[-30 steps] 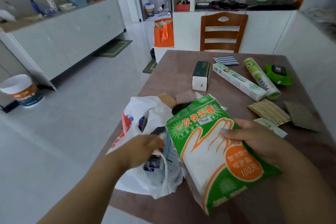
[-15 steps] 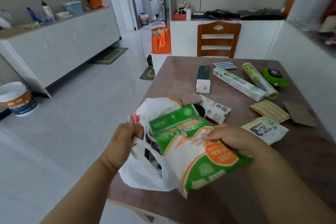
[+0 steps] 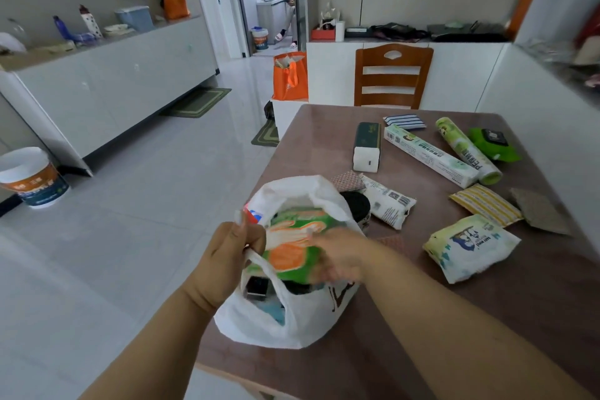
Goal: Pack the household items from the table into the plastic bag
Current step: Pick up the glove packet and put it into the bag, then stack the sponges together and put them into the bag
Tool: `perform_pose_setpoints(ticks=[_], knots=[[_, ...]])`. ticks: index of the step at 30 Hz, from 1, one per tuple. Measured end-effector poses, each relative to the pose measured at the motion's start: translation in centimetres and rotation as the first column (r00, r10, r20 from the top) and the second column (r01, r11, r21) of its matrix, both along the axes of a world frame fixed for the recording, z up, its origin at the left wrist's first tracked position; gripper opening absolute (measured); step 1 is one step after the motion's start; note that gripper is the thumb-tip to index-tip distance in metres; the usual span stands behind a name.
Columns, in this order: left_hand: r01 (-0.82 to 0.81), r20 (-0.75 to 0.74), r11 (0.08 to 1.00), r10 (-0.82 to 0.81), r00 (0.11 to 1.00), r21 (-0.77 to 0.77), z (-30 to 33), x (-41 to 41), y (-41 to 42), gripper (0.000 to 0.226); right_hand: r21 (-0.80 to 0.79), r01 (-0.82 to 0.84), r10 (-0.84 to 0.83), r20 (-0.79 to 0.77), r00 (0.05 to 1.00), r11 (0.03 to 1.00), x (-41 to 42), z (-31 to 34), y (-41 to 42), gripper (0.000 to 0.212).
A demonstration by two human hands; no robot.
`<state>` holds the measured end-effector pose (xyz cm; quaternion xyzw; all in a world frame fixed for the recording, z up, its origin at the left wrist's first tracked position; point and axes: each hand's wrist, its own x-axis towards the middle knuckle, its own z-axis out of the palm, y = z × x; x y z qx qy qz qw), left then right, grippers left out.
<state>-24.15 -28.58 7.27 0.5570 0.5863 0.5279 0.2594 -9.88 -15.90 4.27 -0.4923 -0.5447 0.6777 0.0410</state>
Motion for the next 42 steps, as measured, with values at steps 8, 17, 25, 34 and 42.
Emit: perform_pose_setpoints(ticks=[8,17,25,34,42], knots=[[0.046,0.05,0.998,-0.044,0.998,-0.048,-0.4,-0.7,0.2,0.067,0.824,0.026,-0.123,0.052,0.991,0.566,1.3,3.5,1.4,0.05],[0.082,0.01,0.989,-0.081,0.997,-0.122,3.9,0.4,7.6,0.077,0.606,0.29,-0.394,0.044,0.918,0.741,5.7,-1.5,10.7,0.028],[0.071,0.067,0.952,-0.053,0.996,-0.299,5.9,4.4,18.0,0.061,0.409,-0.232,-0.136,0.694,0.707,0.882,7.8,-8.6,12.1,0.049],[-0.053,-0.068,0.831,0.018,0.997,-0.554,6.5,5.2,25.4,0.067,0.28,0.012,-0.116,0.359,0.926,0.96,10.1,-3.6,18.3,0.041],[-0.186,-0.311,0.615,-0.102,0.945,-0.766,4.9,-1.2,32.1,0.05,0.214,0.306,-0.302,-0.052,0.952,0.928,3.4,-0.1,25.8,0.037]])
